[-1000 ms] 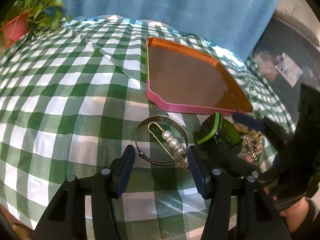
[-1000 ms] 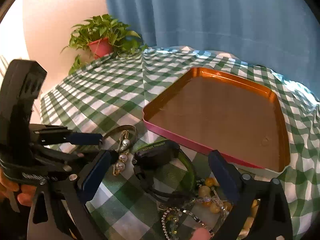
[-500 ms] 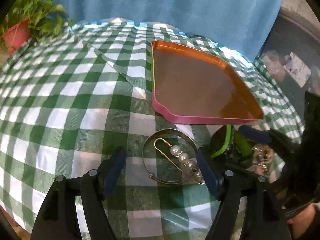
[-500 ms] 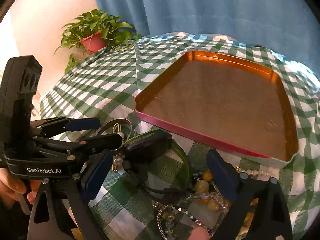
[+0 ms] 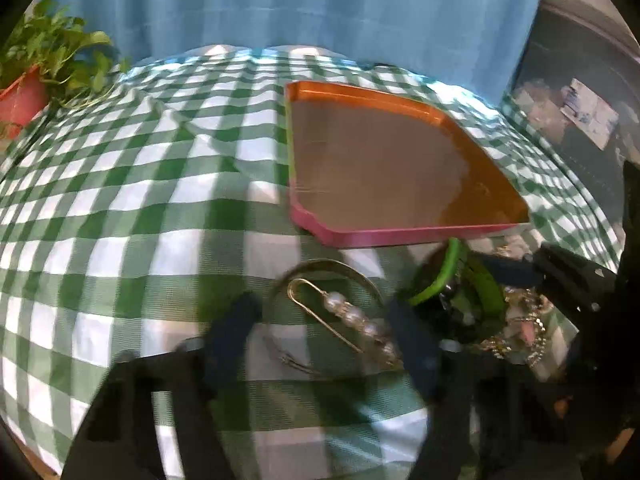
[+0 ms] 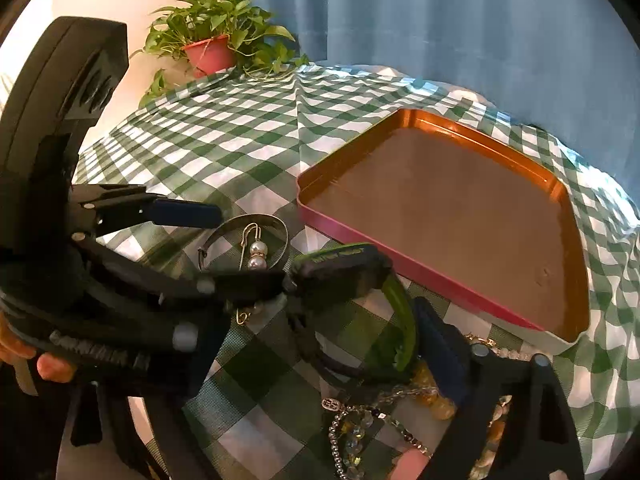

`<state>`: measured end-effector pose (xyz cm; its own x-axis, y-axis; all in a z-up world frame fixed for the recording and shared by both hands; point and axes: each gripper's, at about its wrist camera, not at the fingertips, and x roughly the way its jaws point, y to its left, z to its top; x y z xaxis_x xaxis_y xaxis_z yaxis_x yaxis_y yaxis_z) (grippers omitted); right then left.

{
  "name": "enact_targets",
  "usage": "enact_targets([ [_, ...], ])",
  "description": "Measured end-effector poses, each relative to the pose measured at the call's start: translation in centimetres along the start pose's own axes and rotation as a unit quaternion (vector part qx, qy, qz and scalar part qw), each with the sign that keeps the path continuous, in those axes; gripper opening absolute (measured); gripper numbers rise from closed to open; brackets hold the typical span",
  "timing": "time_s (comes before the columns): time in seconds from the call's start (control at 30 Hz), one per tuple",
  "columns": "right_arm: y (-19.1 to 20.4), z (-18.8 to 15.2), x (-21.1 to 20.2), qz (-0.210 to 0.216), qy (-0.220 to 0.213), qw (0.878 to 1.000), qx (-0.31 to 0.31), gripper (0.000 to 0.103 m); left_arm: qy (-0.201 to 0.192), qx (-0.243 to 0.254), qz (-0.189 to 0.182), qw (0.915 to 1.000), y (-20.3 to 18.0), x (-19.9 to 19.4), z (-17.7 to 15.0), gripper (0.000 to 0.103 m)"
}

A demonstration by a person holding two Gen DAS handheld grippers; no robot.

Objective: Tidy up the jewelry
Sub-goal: 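Grasp the black watch with the right tool while the left tool holds the bangle, then carry the bangle with the left tool while the right tool carries the watch to the tray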

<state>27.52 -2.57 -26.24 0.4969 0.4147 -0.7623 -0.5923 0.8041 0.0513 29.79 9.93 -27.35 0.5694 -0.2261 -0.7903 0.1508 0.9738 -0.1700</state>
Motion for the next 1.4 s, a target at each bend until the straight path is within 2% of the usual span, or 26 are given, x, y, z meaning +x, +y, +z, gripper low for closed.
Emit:
enact_targets([
  [0.07, -0.6, -0.1, 0.1, -0.001, 0.001, 1.0, 0.018, 0.056, -0.001, -0.012, -0.012, 0.9999, 0.5, -0.1, 0.1, 0.063],
  [0.17, -1.9, 0.0, 0.3, 0.017, 0.001, 0.998, 0.054, 0.053, -0.002, -0.018, -0.011, 0.9998, 0.7, -0.2, -0.1, 0.063],
  [0.23, -2.1, 0.0, 0.3, 0.01, -0.001, 0.998, 0.063, 0.049, -0.006, -0.031, -0.016, 0.9994, 1.1, -0.6, -0.4, 0.063],
  [0.43, -2.7, -0.2, -1.8, -0.006, -0.04, 0.996, 0.078, 0.047, -0.033, -0.065, -0.053, 0.996, 1.2, -2.9, -0.5, 0.063],
  [0.5, -3.2, -0.4, -3.3, -0.012, -0.055, 0.995, 0.084, 0.047, -0.041, -0.058, -0.07, 0.9951, 0.2, -3.7, -0.6, 0.063],
  [0.6, -4.5, -1.2, -6.7, -0.037, -0.088, 0.99, 0.102, 0.047, -0.058, -0.021, -0.085, 0.9945, -2.6, -4.9, -0.8, 0.063],
  [0.67, -5.4, -2.3, -8.7, -0.057, -0.101, 0.987, 0.112, 0.047, -0.061, 0.013, -0.082, 0.9946, -4.8, -5.1, -1.2, 0.063],
  [0.73, -6.1, -3.7, -10.4, -0.087, -0.101, 0.984, 0.118, 0.047, -0.047, 0.033, -0.082, 0.995, -6.6, -4.5, -1.8, 0.063],
  [0.87, -7.2, -6.6, -12.3, -0.124, -0.082, 0.98, 0.135, 0.047, -0.023, 0.041, -0.076, 0.9961, -8.2, -3.9, -3.1, 0.063],
  [0.97, -7.4, -7.4, -13.4, -0.124, -0.084, 0.978, 0.144, 0.047, -0.024, 0.026, -0.061, 0.9975, -8.8, -5.2, -3.3, 0.063],
  [1.17, -5.8, -6.4, -16.1, -0.13, -0.106, 0.976, 0.138, 0.047, -0.023, 0.013, -0.019, 0.9995, -10.1, -8.5, -3.4, 0.063],
  [1.27, -4.7, -6.1, -17.2, -0.127, -0.106, 0.974, 0.152, 0.046, -0.029, 0.023, -0.003, 0.9993, -11.3, -10.6, -3.7, 0.063],
  [1.4, -3.4, -6.0, -19.7, -0.13, -0.116, 0.967, 0.183, 0.046, -0.055, 0.048, 0.02, 0.9971, -13.0, -14.5, -3.9, 0.063],
])
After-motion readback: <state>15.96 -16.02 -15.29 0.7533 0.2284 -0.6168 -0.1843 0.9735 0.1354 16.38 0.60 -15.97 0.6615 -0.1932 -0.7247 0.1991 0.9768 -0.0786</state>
